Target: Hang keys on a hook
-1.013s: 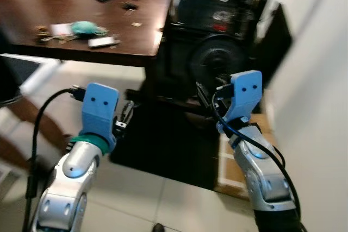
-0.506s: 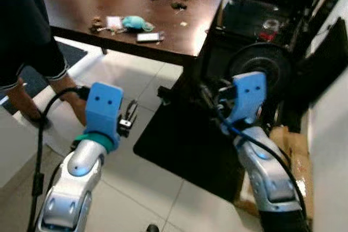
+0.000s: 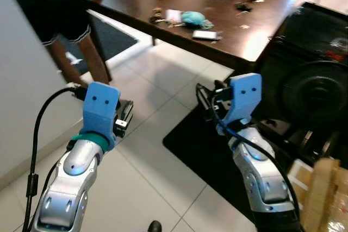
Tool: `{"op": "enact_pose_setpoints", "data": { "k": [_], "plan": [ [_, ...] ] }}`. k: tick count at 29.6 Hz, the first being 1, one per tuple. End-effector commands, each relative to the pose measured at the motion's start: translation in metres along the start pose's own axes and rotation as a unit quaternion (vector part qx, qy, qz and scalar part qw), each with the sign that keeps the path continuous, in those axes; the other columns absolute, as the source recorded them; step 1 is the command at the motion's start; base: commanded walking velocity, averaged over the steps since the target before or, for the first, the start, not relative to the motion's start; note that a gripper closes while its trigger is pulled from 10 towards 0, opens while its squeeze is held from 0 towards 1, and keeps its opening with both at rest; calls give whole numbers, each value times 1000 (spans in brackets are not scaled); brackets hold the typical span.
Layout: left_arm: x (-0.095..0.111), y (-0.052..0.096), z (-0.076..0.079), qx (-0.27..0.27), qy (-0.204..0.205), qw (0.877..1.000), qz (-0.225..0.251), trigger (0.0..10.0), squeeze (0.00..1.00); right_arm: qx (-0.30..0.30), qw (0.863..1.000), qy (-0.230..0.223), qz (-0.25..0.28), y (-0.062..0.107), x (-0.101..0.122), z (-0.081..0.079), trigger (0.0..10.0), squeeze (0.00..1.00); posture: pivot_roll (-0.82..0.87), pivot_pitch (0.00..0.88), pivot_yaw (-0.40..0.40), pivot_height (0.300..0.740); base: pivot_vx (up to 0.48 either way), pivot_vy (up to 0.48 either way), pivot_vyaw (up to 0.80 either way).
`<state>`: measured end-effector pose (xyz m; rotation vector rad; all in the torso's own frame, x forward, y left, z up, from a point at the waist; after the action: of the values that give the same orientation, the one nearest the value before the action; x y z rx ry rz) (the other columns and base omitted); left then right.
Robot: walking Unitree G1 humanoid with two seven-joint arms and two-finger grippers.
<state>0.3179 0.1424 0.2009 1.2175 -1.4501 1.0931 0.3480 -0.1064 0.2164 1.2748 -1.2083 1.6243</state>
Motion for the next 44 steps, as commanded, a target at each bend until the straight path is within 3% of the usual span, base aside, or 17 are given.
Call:
{"op": "enact_pose_setpoints", "data": {
  "k": [1, 44],
  "plan": [
    [-6, 1, 0, 2, -5, 1000, -7, 10000, 0, -4, 1000, -3, -10, 2, -7, 2, 10000, 0, -56, 65, 105, 740, 0, 0, 788],
    [-6, -1, 1, 7, -5, 1000, -2, 10000, 0, -23, 999, -41, -4, 2, -7, 11, 10000, 0, -57, 82, 106, 740, 429, 0, 22]
  ]
}}
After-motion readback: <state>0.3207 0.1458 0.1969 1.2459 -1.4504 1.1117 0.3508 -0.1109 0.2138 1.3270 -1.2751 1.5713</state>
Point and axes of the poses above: a point about 5 cm out from each wrist's last joint towards the gripper, its own y axis pointing back from the gripper into the wrist, its own x axis along the axis of the wrist's last joint, z = x × y, the point moved 4 cm from there along -y, pointing out of the wrist towards the gripper
